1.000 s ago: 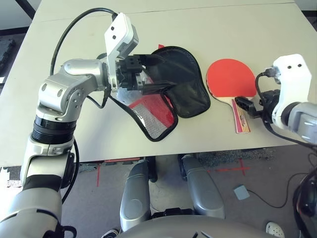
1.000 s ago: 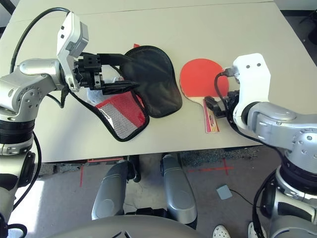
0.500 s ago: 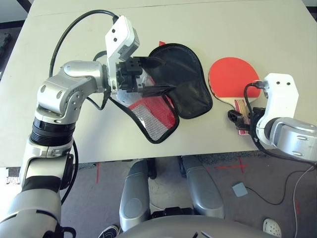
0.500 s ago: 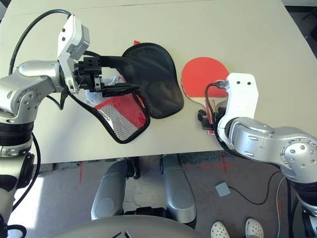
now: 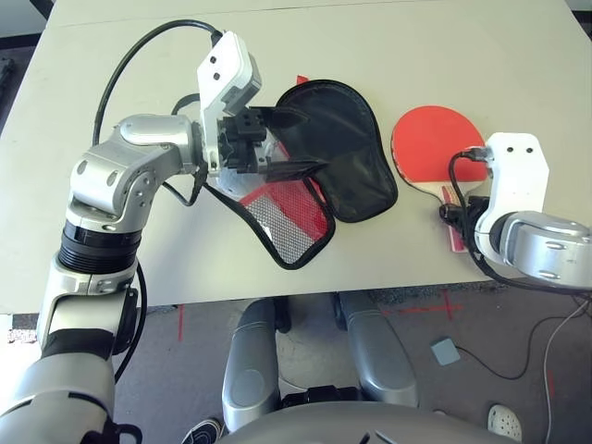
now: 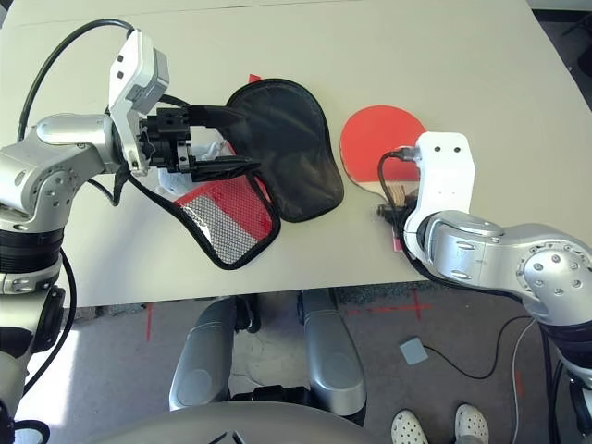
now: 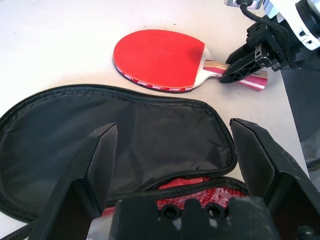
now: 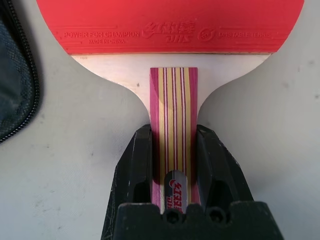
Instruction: Store the ping-pong paddle in its case and zip it.
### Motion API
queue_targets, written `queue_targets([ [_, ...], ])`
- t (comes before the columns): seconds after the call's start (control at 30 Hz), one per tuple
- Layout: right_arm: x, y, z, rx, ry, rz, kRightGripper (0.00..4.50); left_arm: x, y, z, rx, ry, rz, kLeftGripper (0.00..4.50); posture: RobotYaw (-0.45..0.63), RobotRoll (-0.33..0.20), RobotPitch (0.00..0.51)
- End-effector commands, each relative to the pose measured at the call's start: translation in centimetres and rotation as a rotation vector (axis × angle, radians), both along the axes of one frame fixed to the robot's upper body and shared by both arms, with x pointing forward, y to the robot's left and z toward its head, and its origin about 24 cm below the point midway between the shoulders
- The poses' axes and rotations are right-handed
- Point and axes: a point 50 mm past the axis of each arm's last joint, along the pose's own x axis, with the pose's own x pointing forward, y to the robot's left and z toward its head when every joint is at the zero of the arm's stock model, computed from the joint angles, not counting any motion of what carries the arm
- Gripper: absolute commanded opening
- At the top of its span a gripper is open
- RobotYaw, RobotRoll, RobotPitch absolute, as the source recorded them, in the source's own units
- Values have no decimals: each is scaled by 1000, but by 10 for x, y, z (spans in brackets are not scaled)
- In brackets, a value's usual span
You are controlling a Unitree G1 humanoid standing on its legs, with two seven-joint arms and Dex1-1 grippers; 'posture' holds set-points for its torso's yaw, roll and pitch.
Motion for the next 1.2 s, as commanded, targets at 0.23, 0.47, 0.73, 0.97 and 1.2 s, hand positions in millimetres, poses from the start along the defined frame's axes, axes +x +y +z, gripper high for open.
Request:
queue_targets([
  [0.23,24,-5,24,-157,-185,152,1060,-2,10,5,27,-58,48,4500,-190,0,332],
  [0.47,40,20,45,-41,-238,284,1060,-1,22,17,61,-102,100,4500,-161,0,326],
  [0.73,38,55,35,49,-188,410,1060,-5,29,24,77,-126,133,4500,-113,0,326],
  [0.97,41,72,26,116,-117,455,1060,-8,30,23,82,-124,149,4500,-75,0,325],
  [1.2,44,86,19,159,-62,495,1060,-11,31,23,84,-118,159,4500,-65,0,328],
])
